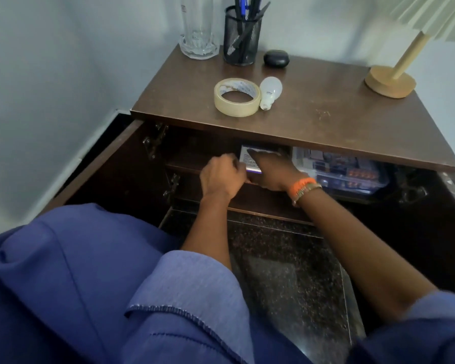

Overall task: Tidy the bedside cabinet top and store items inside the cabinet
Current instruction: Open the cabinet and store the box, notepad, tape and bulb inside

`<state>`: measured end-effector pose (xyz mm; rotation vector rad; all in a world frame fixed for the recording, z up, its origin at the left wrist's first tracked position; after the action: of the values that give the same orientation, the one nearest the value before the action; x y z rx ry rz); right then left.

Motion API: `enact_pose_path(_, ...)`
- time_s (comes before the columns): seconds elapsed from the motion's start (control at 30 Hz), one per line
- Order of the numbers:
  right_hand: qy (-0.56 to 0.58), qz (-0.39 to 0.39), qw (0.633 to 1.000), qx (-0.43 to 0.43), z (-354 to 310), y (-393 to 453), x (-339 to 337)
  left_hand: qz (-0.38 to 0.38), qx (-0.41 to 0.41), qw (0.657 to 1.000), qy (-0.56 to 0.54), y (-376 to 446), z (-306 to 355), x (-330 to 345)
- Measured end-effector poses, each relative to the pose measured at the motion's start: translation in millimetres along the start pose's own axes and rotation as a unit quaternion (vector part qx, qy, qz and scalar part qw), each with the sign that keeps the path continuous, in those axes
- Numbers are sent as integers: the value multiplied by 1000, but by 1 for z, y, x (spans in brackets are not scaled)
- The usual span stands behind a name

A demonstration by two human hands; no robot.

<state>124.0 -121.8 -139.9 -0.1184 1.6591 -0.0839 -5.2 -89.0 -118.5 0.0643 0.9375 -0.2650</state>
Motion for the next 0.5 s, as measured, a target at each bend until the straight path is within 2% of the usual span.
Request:
enact_pose_path(0.07, 4, 53, 999, -10, -20, -18, -16, 73, 21, 996, -50, -3, 10, -27)
enact_pose_path(0.13, -5, 149, 988, -25, -43, -36, -43, 124, 42, 986, -101, -4, 17, -48)
enact_pose_path(0.23, -15, 291, 956, -39, -68, -47, -84, 175, 75, 971, -143, -9, 26, -72)
enact_pose_path(0.33, -19, 381, 923, -44, -73, -42, -111, 215, 84, 957, -176, -11, 27, -90)
enact_pose_path(0.4, -32, 384, 922, -36, -67, -28, -118, 211, 99, 955, -182, -8, 24, -94)
enact_pose_path(0.5, -62, 330, 942, -8, -55, -4, -115, 187, 104, 966, -144, 2, 18, -96)
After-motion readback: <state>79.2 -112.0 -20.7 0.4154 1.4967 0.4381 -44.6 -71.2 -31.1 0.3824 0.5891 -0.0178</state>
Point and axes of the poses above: each hand's wrist, its own y-axis towards the middle knuckle, its own x-axis out of the palm, z = x × y, the point moved 4 cm from there along y, towards the middle knuckle, and after that the axes turned 15 degrees about -x, right-handed, at the moved point
